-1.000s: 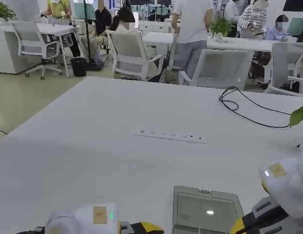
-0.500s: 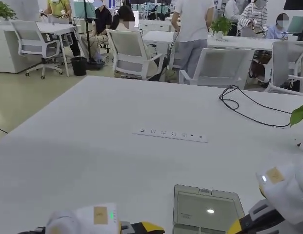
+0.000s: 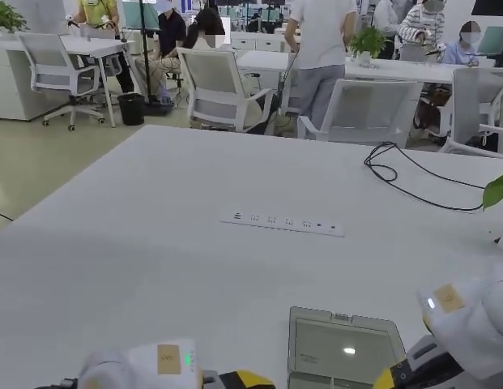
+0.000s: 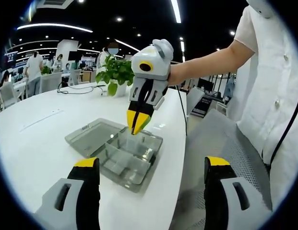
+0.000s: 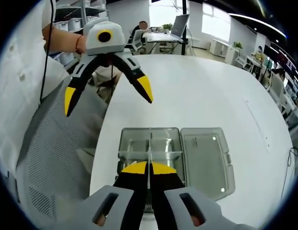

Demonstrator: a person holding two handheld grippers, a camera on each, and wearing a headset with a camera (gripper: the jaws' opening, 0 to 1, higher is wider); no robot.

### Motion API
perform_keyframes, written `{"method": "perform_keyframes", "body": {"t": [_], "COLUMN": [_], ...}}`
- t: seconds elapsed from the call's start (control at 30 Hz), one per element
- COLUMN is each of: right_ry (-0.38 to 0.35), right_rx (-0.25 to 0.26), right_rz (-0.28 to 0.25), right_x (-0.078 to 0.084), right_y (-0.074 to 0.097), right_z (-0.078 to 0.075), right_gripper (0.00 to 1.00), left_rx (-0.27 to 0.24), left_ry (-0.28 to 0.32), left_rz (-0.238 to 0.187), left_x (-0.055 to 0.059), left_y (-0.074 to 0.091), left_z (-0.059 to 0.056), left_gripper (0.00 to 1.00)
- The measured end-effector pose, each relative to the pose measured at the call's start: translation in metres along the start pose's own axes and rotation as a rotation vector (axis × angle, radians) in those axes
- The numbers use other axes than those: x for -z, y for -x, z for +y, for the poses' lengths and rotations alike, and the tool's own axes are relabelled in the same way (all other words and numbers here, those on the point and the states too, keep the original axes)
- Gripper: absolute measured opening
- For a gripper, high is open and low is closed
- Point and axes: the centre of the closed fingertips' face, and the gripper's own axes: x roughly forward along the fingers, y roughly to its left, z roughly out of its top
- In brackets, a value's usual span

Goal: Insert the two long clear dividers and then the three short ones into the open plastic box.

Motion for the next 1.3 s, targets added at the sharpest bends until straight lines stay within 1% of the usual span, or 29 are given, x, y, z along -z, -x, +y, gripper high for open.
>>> {"method": "perform_keyframes", "body": {"t": [0.1,0.37,0.67,0.9,1.0,1.13,1.3], "right_ry": [-0.007,0.000,-0.002,0.016,0.027,0.025,0.025], "right_rx": [-0.001,-0.012,-0.029,-0.033,-0.036,-0.039,-0.036], "right_rz": [-0.007,0.016,0.064,0.117,0.138,0.147,0.146], "right_x": [-0.001,0.002,0.011,0.019,0.022,0.024,0.025], "right_y": [-0.001,-0.010,-0.023,-0.035,-0.038,-0.039,-0.039], "right_z": [0.000,0.000,-0.001,0.000,0.000,0.000,0.000], "right_gripper": [0.03,0.03,0.03,0.03,0.03,0.03,0.03], "left_rx": [0.001,0.002,0.007,0.008,0.007,0.005,0.004], "left_ry": [0.002,0.002,0.007,0.007,0.011,0.017,0.025], "left_rz": [-0.002,0.000,0.006,0.007,0.011,0.015,0.016], "left_x": [0.000,0.001,0.004,0.005,0.008,0.010,0.013], "left_y": [0.000,-0.001,-0.001,-0.001,-0.001,-0.001,0.000], "left_z": [0.000,-0.001,0.000,0.000,0.001,0.002,0.004], "left_gripper": [0.92,0.92,0.93,0.94,0.95,0.95,0.96]}}
